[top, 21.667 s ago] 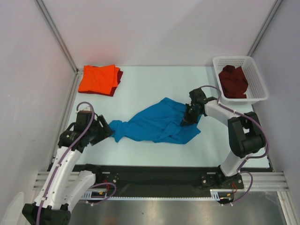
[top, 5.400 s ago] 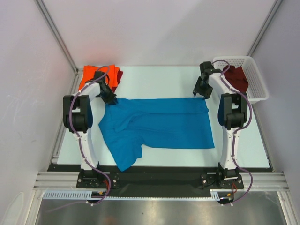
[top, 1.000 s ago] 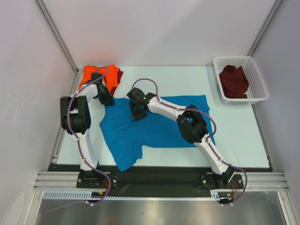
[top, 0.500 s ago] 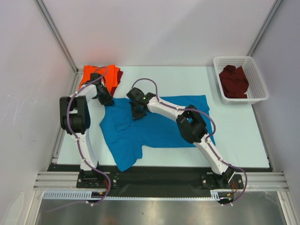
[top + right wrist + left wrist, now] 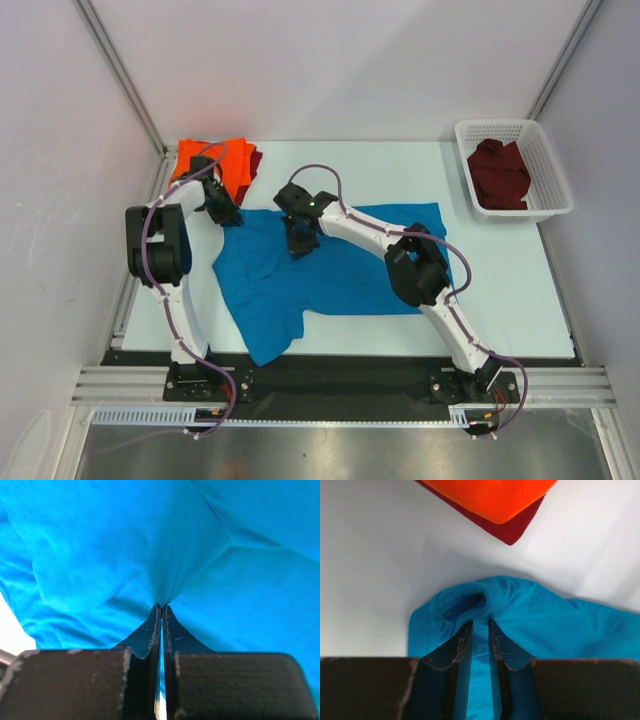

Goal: Fold and stack the t-shirts
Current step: Fold the tshirt

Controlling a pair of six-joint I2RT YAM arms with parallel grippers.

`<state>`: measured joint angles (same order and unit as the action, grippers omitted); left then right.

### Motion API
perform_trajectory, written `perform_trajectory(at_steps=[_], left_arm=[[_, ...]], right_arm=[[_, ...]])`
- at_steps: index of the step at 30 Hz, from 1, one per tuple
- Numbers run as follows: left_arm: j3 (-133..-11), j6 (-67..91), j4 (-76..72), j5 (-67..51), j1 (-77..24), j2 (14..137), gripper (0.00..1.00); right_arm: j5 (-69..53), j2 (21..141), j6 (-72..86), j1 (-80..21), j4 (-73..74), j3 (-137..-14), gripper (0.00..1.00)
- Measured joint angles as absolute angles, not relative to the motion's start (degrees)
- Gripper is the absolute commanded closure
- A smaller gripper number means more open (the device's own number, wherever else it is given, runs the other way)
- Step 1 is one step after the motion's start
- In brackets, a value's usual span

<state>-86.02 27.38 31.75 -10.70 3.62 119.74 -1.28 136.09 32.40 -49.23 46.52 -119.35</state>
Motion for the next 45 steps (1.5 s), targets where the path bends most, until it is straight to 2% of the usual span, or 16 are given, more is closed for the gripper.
perform_trajectory(at_steps=[10, 12, 16, 17, 25, 28, 32, 38, 45], left_arm=[[-86.0, 27.3, 31.8, -10.7, 4.5, 119.7, 0.76], [-86.0, 27.1, 31.8, -10.7, 4.5, 119.7, 0.76], [-86.0, 26.4, 31.4, -11.3, 4.5, 119.7, 0.7], [-85.9, 26.3, 31.3, -11.6, 4.5, 119.7, 0.69], [-84.7, 25.6, 31.5, -12.2, 4.9, 117.1, 0.66], [-84.4, 25.5, 32.1, -12.2, 5.0, 114.0, 0.69], [-82.0, 25.9, 31.3, -12.8, 5.1, 108.4, 0.69], [-70.7, 28.0, 29.1, -14.1, 5.0, 96.6, 0.68], [-54.5, 30.1, 31.6, -13.6, 3.6, 76.4, 0.65]], right_arm=[[-3.4, 129.9, 32.8, -49.0, 46.6, -109.8, 1.0], [-3.7, 129.9, 32.8, -48.9, 46.1, -109.2, 0.91], [-3.8, 129.9, 31.6, -48.8, 44.9, -108.2, 0.58], [-3.9, 129.9, 31.0, -48.5, 44.9, -108.2, 0.57], [-3.4, 128.8, 27.7, -44.1, 46.2, -108.5, 0.55], [-2.9, 125.4, 26.1, -38.8, 46.5, -105.8, 0.53], [-0.6, 121.7, 23.7, -26.9, 46.3, -105.0, 0.5], [3.3, 123.2, 21.0, -12.9, 45.6, -105.7, 0.5], [5.0, 132.8, 18.3, -10.4, 46.0, -113.8, 0.5]])
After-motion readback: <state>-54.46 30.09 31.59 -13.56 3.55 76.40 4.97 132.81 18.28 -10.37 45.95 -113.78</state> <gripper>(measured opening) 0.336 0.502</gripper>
